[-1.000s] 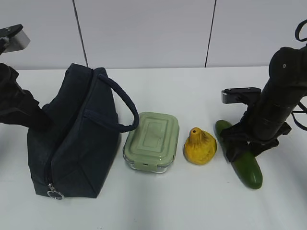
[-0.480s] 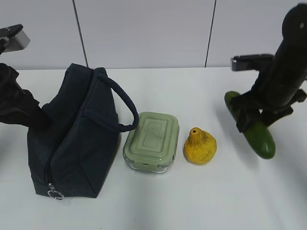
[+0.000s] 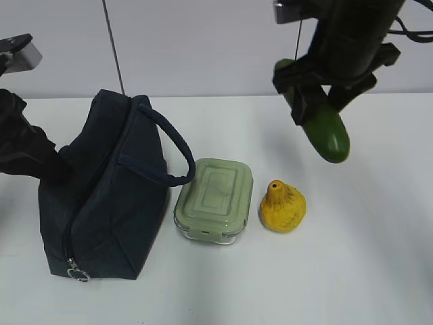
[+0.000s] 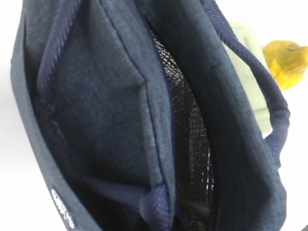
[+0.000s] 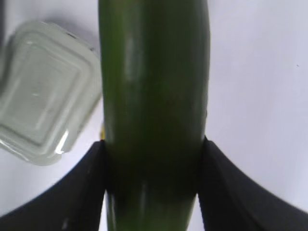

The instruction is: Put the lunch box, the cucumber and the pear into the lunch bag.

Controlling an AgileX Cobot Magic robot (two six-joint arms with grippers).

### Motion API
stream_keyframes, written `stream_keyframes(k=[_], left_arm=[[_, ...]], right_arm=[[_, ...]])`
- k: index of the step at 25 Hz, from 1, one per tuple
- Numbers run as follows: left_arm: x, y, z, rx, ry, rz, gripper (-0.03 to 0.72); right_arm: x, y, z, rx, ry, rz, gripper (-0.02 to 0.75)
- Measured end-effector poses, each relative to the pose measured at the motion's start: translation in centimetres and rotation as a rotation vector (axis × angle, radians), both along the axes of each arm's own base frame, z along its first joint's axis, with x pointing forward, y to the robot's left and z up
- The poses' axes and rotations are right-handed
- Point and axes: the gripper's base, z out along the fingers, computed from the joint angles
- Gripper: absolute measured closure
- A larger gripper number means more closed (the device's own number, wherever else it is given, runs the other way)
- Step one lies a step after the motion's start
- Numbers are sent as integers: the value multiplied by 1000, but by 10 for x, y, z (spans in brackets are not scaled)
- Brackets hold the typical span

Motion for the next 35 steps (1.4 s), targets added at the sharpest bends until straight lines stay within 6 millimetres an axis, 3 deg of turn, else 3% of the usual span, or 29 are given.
stream_keyframes(k=[6,10,15,23,35], left_arm=[[0,0,0,0,-1,0,685],[0,0,0,0,-1,0,685],[0,0,0,0,-1,0,685],[0,0,0,0,-1,0,685],[0,0,0,0,-1,0,685]], right_arm=[[-14,52,25,71,-55,73,357],[-23,96,16,103,-22,127,357],[-26,132,10,141,-8,156,357],[-20,155,20,214,-36,164,357],[-23,164,26,305,3,144,357]])
